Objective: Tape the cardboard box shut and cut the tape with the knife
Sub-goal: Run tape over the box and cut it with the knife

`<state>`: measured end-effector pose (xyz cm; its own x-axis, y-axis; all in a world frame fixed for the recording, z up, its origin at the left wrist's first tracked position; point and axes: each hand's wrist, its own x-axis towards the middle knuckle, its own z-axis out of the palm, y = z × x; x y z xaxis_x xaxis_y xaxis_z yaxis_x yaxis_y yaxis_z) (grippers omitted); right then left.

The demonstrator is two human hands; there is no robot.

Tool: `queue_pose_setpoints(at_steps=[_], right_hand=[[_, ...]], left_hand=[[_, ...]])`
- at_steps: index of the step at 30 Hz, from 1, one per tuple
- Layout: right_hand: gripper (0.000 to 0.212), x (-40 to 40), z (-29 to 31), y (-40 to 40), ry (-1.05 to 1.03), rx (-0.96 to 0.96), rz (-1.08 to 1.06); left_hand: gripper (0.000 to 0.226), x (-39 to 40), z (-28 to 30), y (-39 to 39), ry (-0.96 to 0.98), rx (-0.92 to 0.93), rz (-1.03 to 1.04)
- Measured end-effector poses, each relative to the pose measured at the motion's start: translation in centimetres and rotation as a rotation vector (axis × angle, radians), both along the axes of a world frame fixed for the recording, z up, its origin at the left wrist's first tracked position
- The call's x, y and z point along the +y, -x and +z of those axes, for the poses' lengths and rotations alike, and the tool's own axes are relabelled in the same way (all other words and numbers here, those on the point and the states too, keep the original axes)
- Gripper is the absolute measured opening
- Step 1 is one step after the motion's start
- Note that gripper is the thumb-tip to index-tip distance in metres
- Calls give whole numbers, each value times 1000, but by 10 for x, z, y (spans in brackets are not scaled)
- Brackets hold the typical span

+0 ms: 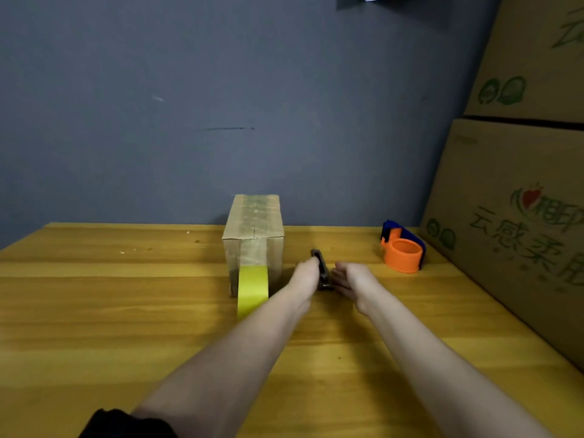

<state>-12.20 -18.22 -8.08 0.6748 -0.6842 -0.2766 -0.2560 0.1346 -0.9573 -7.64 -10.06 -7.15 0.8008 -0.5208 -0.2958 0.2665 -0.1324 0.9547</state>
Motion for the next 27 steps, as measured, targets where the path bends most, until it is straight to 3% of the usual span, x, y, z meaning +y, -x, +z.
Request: queue_pose_setpoints(at_steps=[3, 7, 10, 14, 20, 27], right_hand=[[27, -4, 0, -6, -11, 4, 16], [6, -8, -2, -3, 52, 77, 105], [18, -13, -4, 5, 138, 143, 175], [26, -13, -6, 19, 116, 99, 233], [25, -10, -18, 38, -93, -230, 149], [26, -8, -28, 51, -36, -332, 272]], left_hand=[[28, -4, -9, -2, 138, 130, 22], [30, 3, -11, 2, 166, 205, 12], [40, 7, -15, 9, 194, 233, -5], [42, 9, -26, 13, 225, 107, -18], [31, 8, -40, 18, 268, -102, -52], [33, 6, -47, 21, 357, -168, -24]])
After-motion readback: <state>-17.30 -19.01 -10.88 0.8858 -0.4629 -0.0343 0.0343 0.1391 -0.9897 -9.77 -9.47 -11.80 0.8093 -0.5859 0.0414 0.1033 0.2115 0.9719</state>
